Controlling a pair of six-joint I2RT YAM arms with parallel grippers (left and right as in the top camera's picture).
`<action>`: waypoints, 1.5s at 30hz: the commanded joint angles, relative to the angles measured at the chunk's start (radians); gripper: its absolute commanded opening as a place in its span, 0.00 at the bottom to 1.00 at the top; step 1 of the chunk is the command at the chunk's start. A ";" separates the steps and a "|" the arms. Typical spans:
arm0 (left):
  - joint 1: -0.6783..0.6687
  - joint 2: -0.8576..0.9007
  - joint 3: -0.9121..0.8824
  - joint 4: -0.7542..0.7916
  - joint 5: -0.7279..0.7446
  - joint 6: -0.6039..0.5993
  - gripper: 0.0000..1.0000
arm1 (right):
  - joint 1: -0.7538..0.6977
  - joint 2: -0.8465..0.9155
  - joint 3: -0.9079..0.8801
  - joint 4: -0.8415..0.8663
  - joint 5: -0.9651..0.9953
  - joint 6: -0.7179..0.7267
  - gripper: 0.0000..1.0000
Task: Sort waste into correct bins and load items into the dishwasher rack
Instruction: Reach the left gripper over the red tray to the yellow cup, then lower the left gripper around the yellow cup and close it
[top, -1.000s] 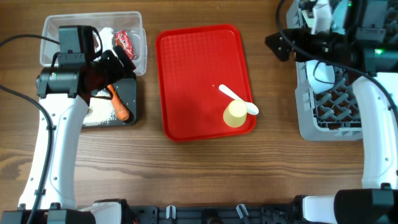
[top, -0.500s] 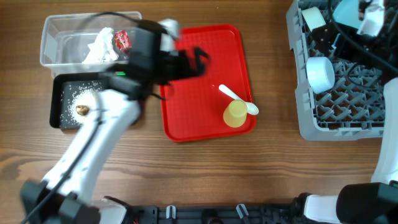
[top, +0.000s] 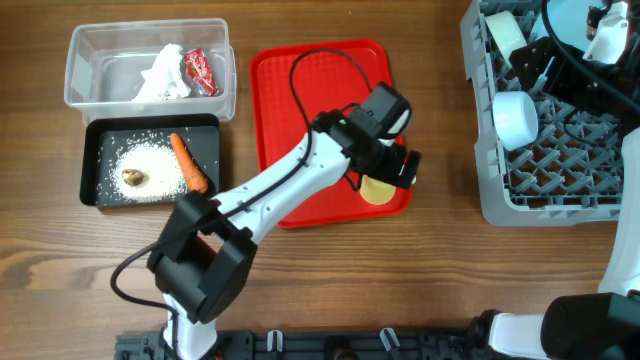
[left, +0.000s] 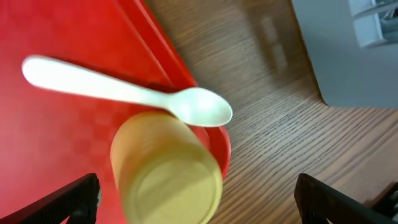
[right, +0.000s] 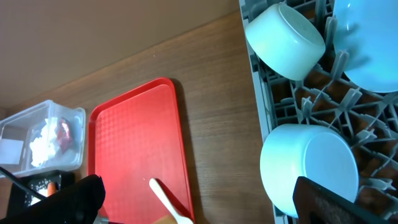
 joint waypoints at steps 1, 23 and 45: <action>0.002 0.040 0.037 -0.014 -0.052 0.058 0.99 | 0.000 0.015 -0.009 0.003 0.014 0.015 1.00; -0.016 0.133 0.036 -0.040 -0.074 0.046 0.91 | 0.000 0.015 -0.010 -0.002 0.038 0.017 1.00; -0.014 0.131 0.036 -0.050 -0.074 0.046 0.52 | 0.000 0.015 -0.010 -0.003 0.048 0.017 1.00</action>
